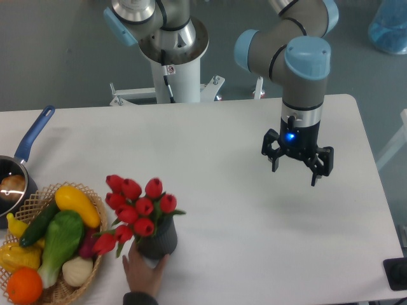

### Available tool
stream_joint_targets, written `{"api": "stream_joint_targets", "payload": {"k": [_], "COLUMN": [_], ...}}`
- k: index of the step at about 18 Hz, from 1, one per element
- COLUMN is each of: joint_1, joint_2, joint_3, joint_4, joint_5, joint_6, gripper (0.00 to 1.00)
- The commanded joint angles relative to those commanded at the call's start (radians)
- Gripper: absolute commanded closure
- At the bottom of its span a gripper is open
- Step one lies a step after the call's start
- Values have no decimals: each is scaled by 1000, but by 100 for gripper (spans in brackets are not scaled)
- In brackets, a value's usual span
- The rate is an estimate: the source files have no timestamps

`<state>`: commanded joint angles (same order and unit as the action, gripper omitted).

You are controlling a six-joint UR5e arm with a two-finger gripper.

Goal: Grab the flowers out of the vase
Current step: 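Move the open gripper toward the red tulips in the grey vase, then lower the open gripper around the tulip stems above the vase rim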

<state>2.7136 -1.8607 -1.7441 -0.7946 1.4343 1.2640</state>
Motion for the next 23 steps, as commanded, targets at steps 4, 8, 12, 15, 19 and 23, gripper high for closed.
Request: {"api": "stream_joint_targets", "payload": {"k": [4, 8, 12, 15, 19, 23], "joint_1": [-3, 0, -2, -5, 0, -6], "joint_2": [0, 0, 5, 14, 44, 46], "joint_3": [-6, -44, -81, -81, -103, -104], "joint_4": [2, 11, 11, 12, 11, 11], "joint_5": [0, -20, -31, -55, -344, -599], "joint_6": [0, -12, -3, -3, -12, -93], "gripper": [0, 0, 0, 0, 0, 0]}}
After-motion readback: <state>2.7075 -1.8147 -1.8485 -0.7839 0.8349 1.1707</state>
